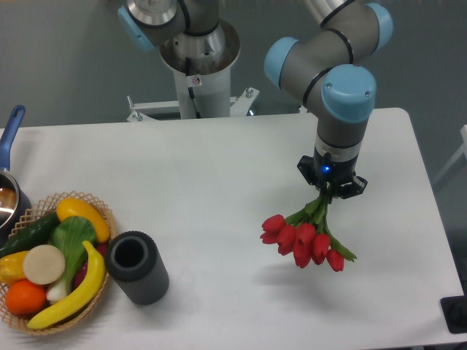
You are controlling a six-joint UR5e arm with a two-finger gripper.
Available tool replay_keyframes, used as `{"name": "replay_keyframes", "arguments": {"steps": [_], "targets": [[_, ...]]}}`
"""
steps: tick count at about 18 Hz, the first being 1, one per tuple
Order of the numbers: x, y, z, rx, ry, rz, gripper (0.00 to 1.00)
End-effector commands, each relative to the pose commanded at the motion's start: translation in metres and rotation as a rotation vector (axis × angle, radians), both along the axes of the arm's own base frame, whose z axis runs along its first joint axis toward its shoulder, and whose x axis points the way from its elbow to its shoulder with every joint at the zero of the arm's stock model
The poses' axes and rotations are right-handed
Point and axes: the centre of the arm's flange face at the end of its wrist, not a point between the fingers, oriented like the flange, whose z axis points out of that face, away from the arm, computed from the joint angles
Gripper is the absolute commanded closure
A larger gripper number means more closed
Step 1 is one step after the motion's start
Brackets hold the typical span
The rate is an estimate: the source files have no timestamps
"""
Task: Insert the flowers into the vase
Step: 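Carry the red tulip bunch in the gripper toward the dark grey vase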
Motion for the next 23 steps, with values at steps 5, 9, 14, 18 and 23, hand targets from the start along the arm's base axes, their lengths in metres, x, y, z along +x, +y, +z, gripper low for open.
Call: {"name": "replay_keyframes", "arguments": {"steps": [5,9,14,18,23], "targets": [[-0.001,0.001,0.003,0.003,0.005,0.003,1.00],[-0.006,0.009,0.013,0.025,0.018,0.003,1.00],[0.006,0.030,0.024,0.189,-0.031,0.025,1.00],[0.024,0.068,0.046,0.465,-0.079,0.076,1.00],[0.044,0.097,0.072,0.661,-0.180,0.046,1.00]]}}
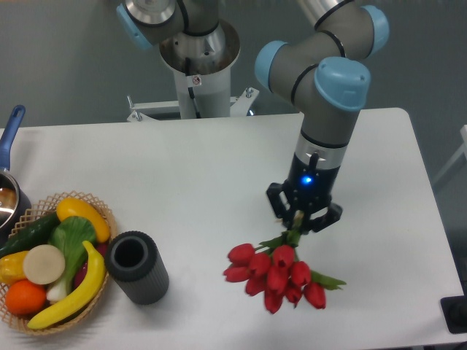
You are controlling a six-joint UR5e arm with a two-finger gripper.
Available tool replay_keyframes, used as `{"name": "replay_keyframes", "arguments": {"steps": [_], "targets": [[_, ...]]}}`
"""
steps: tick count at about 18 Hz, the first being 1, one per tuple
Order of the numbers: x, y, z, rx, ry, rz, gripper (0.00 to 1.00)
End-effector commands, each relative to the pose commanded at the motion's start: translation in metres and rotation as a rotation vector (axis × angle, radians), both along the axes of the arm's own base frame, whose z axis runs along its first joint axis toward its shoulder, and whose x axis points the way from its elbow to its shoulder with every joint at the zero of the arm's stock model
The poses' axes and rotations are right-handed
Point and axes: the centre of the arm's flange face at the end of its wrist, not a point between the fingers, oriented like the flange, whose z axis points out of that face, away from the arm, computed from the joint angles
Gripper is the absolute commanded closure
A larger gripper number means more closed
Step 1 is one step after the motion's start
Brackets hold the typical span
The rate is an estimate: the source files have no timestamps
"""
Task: Insert the flowers into the vase
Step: 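Carry the red tulip bunch in the gripper toward the dark grey vase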
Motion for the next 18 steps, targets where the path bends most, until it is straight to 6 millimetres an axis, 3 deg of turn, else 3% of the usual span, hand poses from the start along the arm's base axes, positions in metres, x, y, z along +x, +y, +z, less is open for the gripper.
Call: {"name": "replay_keyframes", "arguments": {"steps": [5,12,18], "targets": [[0.029,0.035,0.033,0.205,-0.024,-0.059,1.00],[0.049,0.043,0.065,0.440,-0.158,-0.204,1.00],[0.070,0.055,0.075,0.565,-0.186,-0.346,1.00]]}}
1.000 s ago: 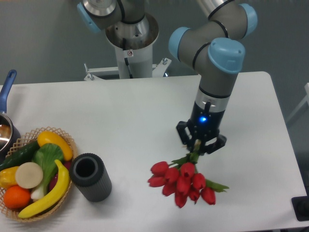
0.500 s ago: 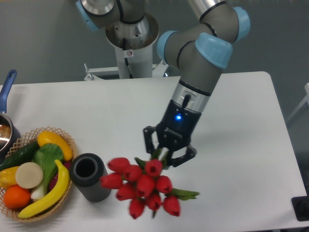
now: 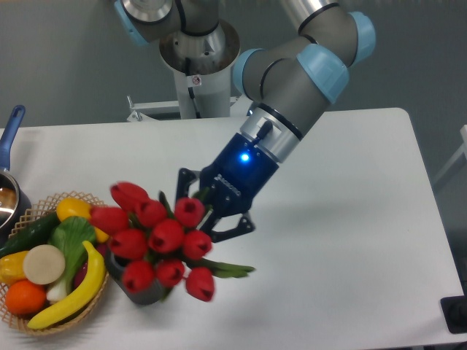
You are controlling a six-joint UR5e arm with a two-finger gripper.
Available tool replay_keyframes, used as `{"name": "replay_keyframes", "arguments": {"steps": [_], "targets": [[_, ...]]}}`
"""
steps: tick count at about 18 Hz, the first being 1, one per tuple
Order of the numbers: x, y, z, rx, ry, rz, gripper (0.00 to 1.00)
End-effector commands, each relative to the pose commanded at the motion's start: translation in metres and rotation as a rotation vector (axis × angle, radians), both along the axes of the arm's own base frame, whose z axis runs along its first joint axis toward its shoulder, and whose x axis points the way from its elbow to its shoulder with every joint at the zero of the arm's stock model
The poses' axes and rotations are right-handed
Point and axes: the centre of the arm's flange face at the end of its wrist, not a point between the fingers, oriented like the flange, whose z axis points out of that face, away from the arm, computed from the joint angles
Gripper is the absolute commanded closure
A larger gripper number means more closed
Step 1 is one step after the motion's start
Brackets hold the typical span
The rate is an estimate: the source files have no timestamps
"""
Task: Insert the flowers into the vase
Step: 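Carry the red tulip bunch in the gripper toward the dark grey vase, then tilt the gripper and lower the tulip stems into the vase opening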
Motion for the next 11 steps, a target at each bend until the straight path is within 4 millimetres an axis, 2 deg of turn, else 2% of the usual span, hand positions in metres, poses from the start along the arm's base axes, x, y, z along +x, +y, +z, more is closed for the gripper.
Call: {"name": "replay_keyframes", "arguments": {"steps": [3,6,11], "targets": [[0.008,0.009,-0.008,0.013,-0.024,-0.035,1.00],[0.024,0.024,-0.017,0.012,-0.026,-0.076,1.00],[0.036,0.033,-0.024,0.022,-0.039,-0.113,1.00]]}}
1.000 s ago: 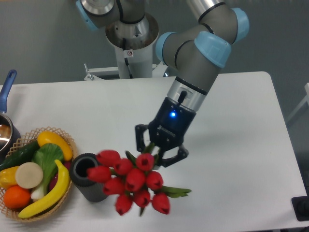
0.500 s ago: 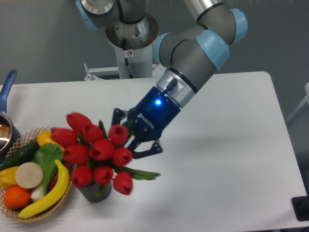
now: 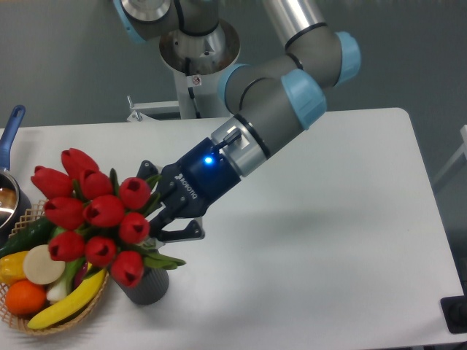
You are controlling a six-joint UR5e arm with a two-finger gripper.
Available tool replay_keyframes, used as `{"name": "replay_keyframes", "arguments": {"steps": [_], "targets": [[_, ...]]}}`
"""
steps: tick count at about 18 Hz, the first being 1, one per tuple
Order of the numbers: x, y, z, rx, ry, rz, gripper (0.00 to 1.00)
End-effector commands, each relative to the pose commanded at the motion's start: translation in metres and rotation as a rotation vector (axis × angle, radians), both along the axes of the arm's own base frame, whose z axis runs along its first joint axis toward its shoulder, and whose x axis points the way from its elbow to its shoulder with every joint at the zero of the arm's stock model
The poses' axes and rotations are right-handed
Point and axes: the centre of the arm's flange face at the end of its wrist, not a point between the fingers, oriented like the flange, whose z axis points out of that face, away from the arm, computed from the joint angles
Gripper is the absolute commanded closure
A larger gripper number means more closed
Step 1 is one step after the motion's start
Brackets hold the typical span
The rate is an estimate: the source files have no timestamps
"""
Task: Insert the flowers into the vase
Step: 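Tilt the gripper and lower the tulip stems into the vase opening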
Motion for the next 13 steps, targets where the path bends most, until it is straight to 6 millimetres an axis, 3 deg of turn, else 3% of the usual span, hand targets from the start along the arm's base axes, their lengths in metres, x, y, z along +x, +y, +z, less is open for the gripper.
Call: {"name": "replay_keyframes", "arguments": {"steps": [6,13], "targets": [[0.003,0.030,-0.015,0.001,-0.005,-0.041,1.00],[0.013,0.032,-0.025,-0.015,-0.020,-0.053,0.98]]}}
